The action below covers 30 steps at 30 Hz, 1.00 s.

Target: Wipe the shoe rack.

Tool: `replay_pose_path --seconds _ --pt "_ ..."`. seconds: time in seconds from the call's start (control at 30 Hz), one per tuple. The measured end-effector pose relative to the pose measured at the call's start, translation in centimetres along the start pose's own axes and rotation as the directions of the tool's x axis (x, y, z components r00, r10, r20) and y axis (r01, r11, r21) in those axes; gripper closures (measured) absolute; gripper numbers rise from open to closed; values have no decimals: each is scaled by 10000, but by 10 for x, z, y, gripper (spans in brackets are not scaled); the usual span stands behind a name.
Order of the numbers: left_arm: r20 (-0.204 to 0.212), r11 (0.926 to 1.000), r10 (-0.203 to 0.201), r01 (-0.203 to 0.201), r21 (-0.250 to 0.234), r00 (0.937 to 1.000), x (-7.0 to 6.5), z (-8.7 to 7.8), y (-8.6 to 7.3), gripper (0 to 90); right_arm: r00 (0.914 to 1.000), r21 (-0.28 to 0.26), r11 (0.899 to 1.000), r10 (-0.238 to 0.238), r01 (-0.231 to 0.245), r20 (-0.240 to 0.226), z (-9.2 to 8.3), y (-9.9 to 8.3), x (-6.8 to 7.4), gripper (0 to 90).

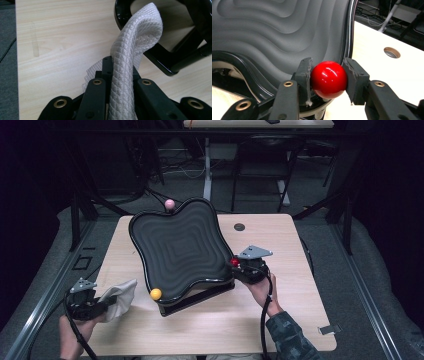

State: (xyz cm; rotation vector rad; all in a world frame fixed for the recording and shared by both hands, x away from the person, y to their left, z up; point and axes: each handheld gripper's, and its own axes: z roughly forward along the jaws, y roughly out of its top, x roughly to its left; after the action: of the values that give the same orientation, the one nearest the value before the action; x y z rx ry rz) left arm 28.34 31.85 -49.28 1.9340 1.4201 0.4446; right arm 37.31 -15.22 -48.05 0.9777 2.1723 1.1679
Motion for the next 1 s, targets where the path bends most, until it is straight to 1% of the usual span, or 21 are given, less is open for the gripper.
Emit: replay_pose_path --seconds 0.03,0.1,0.13,0.23,0.3,0.33,0.4,0.53,0.6,0.77,0.8,0.87,0.9,0.97,1.0 --pt "-32 10000 -26 26 -45 10000 2 -1 2 829 10000 5 10000 46 -46 -4 0 0 -1 598" --pt "-75 9998 -138 137 -166 9999 4 -2 6 829 9998 14 9999 156 -156 157 0 0 -4 595" --pt "-107 9996 -166 163 -242 9998 6 -2 7 829 9997 -6 9998 193 -193 124 0 -1 -4 593" --pt "-69 9988 -360 358 -349 9993 10 -1 14 829 9995 18 9998 186 -187 269 0 0 -2 580" --pt "-70 9986 -341 338 -403 9994 10 -2 20 829 9994 96 9998 194 -197 288 1 0 -3 595" --pt "-109 9983 -351 346 -474 9993 10 -2 22 829 9995 66 9997 254 -256 184 1 -1 -4 597" --pt "-163 9978 -346 336 -569 9993 10 -3 30 829 9995 80 9997 213 -215 224 2 0 -5 599" --pt "-426 9972 -225 194 -719 9988 11 -6 53 829 9992 90 9997 225 -229 334 2 0 -8 599" --pt "-514 9968 -163 122 -786 9985 10 -7 65 829 9992 101 9994 324 -326 232 2 -1 -10 599" --pt "-874 9954 -61 -23 -954 9962 8 -3 94 829 9980 81 9993 365 -370 515 1 -1 -12 588" --pt "-936 9952 -87 -5 -980 9956 8 -2 100 829 9977 43 9996 284 -287 616 1 -1 -11 586" --pt "-1091 9952 -99 -8 -974 9940 7 3 111 828 9979 -61 9995 299 -296 571 -1 0 -11 588" --pt "-1168 9947 -130 10 -1025 9931 7 4 115 828 9977 -24 9995 300 -299 609 0 0 -11 593" --pt "-1262 9938 -250 110 -1104 9917 7 9 127 828 9982 -71 9994 328 -325 492 0 -1 -12 596" --pt "-1317 9930 -329 175 -1166 9907 7 12 132 827 9980 -40 9996 282 -280 564 0 -1 -11 598"
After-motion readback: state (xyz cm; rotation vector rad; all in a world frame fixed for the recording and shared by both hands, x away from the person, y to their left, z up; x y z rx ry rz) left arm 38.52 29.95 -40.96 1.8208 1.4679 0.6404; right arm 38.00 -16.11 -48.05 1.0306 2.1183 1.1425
